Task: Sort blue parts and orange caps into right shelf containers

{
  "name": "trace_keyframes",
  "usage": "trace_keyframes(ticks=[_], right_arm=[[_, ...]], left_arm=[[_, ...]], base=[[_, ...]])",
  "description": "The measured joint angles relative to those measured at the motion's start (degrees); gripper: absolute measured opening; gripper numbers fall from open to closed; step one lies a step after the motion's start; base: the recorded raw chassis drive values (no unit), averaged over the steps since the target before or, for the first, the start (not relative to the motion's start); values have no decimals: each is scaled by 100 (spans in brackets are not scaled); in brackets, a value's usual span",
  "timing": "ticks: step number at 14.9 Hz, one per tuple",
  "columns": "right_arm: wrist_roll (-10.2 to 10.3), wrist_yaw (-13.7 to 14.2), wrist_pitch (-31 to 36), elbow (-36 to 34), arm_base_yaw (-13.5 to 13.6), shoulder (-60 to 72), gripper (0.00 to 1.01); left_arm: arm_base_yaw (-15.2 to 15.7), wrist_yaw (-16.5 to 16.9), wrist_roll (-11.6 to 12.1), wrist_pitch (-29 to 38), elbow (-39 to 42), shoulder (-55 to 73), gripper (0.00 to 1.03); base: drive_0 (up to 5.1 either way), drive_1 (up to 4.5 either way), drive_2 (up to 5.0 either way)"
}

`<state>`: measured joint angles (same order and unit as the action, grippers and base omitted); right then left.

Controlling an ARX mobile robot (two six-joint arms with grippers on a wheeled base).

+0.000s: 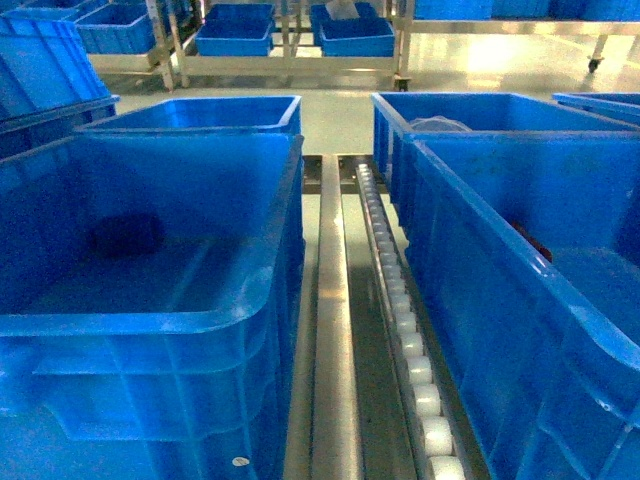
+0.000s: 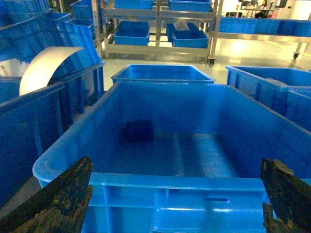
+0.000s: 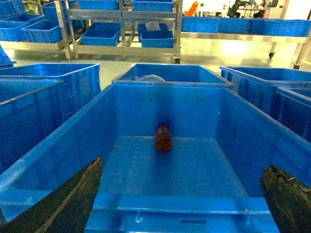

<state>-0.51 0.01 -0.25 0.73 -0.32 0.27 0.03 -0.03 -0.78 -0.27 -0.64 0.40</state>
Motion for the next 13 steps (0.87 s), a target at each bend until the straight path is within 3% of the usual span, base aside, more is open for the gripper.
trace_keyframes(ticks=[13], right_arm=[[2, 0, 2, 0, 0, 0, 98]], left_arm=[[0, 0, 0, 0, 0, 0, 98]], base=[[0, 0, 0]])
